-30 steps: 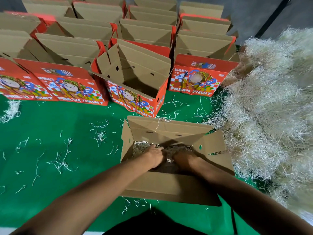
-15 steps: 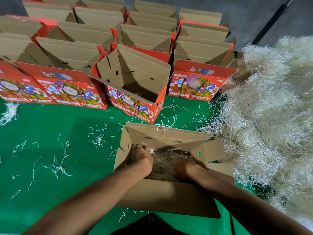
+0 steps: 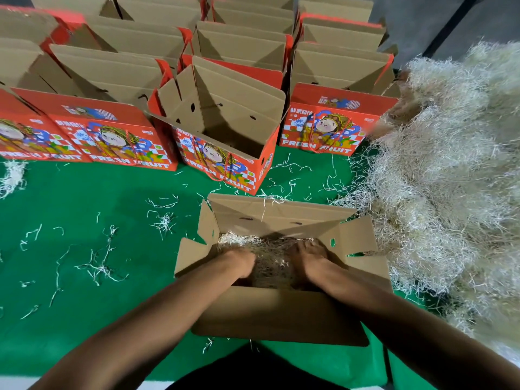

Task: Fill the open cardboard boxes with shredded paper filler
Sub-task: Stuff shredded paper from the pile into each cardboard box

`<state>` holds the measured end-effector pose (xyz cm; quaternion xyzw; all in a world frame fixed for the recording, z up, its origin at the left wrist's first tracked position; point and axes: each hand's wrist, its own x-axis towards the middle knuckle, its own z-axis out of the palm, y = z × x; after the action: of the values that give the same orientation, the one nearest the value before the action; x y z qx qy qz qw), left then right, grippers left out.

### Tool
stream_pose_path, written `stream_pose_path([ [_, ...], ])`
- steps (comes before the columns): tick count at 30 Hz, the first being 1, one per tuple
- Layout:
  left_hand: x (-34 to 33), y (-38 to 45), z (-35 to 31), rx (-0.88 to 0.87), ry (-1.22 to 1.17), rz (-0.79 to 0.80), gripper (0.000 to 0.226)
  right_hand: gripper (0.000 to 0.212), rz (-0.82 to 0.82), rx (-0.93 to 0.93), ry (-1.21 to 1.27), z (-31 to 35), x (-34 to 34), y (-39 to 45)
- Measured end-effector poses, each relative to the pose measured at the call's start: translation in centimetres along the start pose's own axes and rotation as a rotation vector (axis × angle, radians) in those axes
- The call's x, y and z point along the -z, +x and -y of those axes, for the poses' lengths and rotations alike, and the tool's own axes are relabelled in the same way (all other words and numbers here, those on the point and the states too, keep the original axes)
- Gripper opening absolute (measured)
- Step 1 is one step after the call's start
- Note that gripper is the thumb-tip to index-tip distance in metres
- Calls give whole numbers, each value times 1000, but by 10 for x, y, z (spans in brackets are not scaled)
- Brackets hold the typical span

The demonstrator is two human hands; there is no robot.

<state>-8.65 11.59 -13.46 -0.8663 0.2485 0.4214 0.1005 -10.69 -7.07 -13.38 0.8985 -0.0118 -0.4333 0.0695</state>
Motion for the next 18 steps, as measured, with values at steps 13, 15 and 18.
stream_pose_path([
  [13,38,-6,-12,137,-4,-159,32,37,-198,143,55,9,4,-7],
  [15,37,-2,-8,222,-46,-132,34,31,-38,149,106,8,-9,-1],
  [18,23,2,-3,221,-23,-75,33,37,197,107,48,9,-16,8],
])
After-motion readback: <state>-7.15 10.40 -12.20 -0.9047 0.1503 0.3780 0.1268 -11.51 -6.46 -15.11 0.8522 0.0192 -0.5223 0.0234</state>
